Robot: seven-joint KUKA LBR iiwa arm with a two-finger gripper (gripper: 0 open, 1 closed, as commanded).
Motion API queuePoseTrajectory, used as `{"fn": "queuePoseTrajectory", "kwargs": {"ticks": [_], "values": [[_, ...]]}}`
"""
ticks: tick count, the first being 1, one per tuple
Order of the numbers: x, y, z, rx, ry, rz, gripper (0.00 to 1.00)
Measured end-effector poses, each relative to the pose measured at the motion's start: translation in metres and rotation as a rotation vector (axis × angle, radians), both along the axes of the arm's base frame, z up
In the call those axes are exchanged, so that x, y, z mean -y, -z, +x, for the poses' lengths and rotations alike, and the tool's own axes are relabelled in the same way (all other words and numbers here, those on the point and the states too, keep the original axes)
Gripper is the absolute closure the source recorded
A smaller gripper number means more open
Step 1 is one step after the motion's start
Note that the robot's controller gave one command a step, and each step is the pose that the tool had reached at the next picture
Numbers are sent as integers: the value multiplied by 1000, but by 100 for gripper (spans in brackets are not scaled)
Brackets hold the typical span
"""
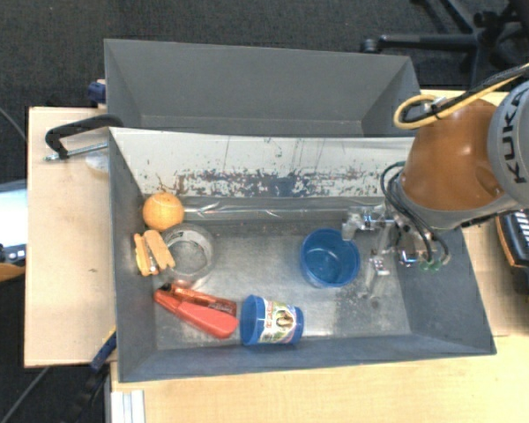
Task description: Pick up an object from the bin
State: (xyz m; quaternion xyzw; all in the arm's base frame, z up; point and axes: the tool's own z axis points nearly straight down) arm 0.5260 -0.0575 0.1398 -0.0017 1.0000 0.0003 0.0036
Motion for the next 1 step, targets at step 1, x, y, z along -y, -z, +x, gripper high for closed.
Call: {"fn": "queuePoseTrajectory", "kwargs": {"ticks": [1], "values": [[-2, 39, 5, 3, -49, 1, 0]]}}
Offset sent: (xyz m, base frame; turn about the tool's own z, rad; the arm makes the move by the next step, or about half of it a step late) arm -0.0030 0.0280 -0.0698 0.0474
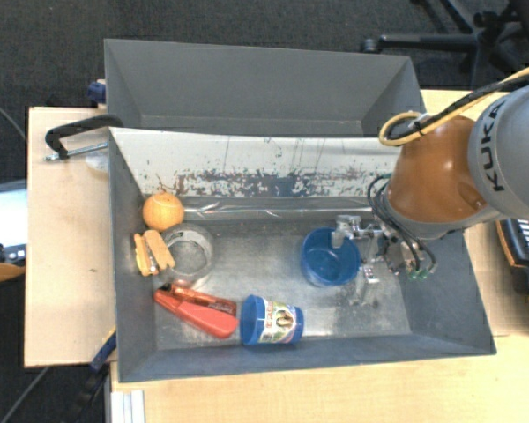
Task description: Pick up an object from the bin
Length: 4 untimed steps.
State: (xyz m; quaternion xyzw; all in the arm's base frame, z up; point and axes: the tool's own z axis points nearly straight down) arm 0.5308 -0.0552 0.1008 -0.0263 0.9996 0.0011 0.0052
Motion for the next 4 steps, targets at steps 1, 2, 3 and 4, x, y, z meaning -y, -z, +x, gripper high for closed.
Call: {"fn": "queuePoseTrajectory", "kwargs": {"ticks": [1, 2, 3, 4], "values": [[-11, 25, -6, -7, 36, -1, 0], [-30, 30, 9, 5, 108, 2, 100], [-30, 30, 9, 5, 108, 2, 100], [-30, -9, 15, 0, 75, 2, 100]]}}
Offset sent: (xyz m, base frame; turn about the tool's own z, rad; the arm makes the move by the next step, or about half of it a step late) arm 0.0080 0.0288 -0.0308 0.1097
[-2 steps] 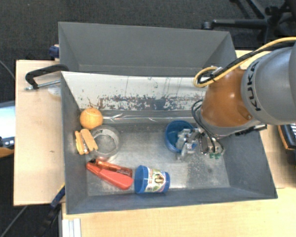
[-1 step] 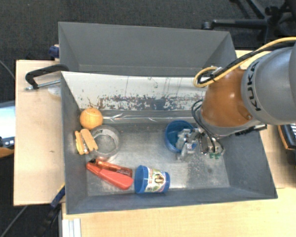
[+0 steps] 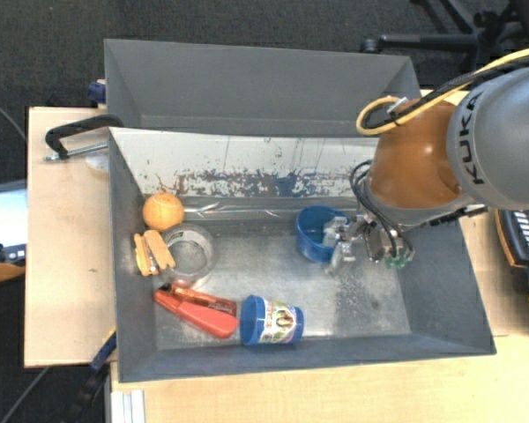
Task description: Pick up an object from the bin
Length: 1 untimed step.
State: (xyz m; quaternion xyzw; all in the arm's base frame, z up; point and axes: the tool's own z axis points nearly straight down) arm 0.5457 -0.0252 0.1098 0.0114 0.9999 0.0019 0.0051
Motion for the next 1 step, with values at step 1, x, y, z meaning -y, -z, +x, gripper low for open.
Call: {"fn": "queuePoseTrajectory", "kwargs": {"ticks": [1], "values": [[0, -30, 9, 17, 4, 0, 100]]}}
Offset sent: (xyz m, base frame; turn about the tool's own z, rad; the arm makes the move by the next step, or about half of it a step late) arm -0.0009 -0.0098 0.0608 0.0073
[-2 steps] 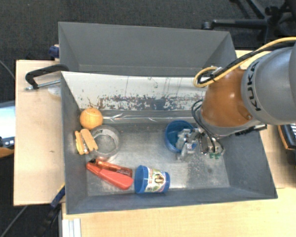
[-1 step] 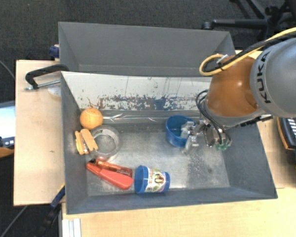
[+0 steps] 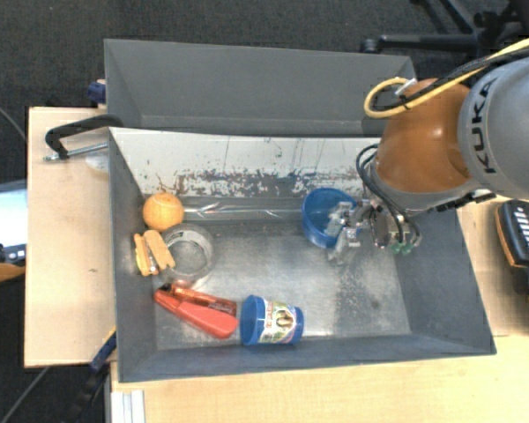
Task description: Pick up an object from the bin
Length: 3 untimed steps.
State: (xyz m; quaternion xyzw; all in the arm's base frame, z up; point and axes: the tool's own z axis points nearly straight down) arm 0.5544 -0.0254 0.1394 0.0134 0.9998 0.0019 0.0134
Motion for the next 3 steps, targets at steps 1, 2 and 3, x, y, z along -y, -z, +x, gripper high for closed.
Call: {"fn": "queuePoseTrajectory", "kwargs": {"ticks": [1, 2, 3], "values": [[4, -9, -6, -14, 2, 1, 100], [-5, -42, 5, 4, -33, -1, 100], [-7, -62, 24, -4, -73, 0, 100]]}}
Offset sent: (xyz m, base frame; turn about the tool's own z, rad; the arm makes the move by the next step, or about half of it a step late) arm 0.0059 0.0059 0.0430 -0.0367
